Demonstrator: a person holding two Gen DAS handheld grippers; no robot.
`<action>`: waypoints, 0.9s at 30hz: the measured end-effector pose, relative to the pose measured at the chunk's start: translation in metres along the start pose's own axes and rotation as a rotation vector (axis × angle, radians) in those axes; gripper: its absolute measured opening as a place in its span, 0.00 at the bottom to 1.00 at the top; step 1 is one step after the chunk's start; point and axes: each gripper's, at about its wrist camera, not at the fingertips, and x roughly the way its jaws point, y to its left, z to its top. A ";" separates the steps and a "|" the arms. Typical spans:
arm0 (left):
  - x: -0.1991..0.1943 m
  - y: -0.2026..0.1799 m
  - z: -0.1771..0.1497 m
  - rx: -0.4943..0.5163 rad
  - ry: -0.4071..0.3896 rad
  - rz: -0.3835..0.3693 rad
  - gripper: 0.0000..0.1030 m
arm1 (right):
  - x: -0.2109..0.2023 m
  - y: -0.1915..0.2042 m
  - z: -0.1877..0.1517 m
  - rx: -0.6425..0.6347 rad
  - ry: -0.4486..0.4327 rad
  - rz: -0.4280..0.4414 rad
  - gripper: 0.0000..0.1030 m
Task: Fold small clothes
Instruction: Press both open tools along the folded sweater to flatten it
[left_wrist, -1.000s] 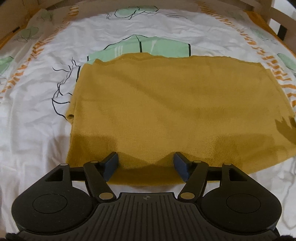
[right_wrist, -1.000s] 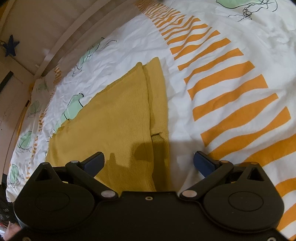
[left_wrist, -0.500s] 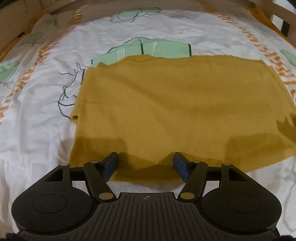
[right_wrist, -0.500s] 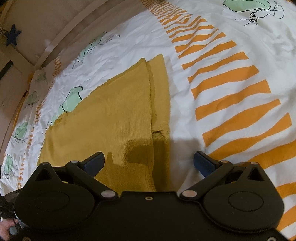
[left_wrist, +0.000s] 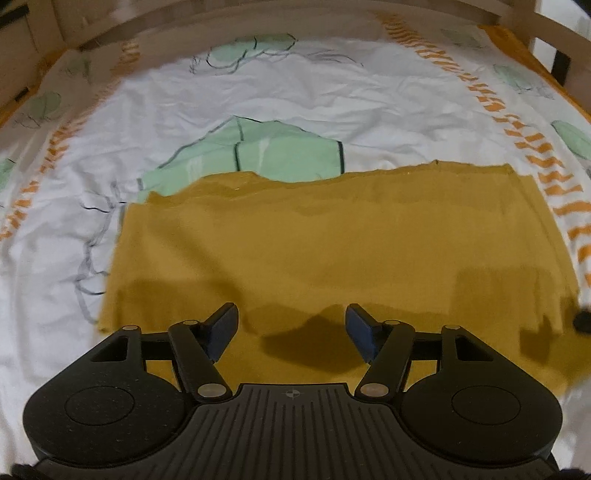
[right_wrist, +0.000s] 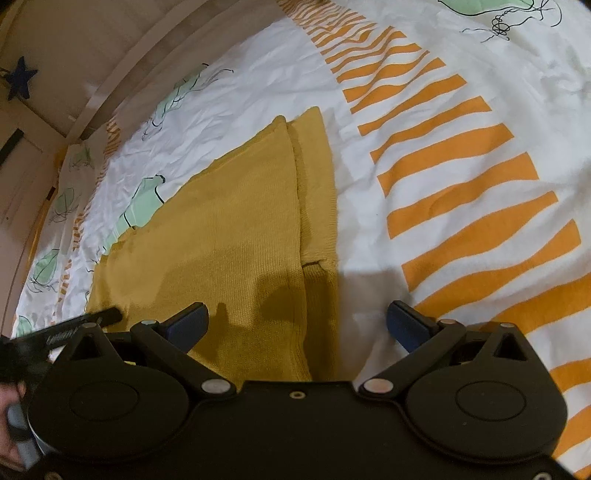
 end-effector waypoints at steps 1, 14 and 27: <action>0.006 -0.001 0.004 -0.011 0.006 -0.004 0.61 | 0.000 0.000 0.001 0.000 0.002 0.001 1.00; 0.058 0.005 0.048 -0.150 0.076 0.007 0.62 | -0.001 -0.004 0.003 0.024 0.015 0.019 1.00; 0.045 0.003 0.071 -0.141 0.073 -0.056 0.60 | -0.001 -0.007 0.005 0.044 0.018 0.032 1.00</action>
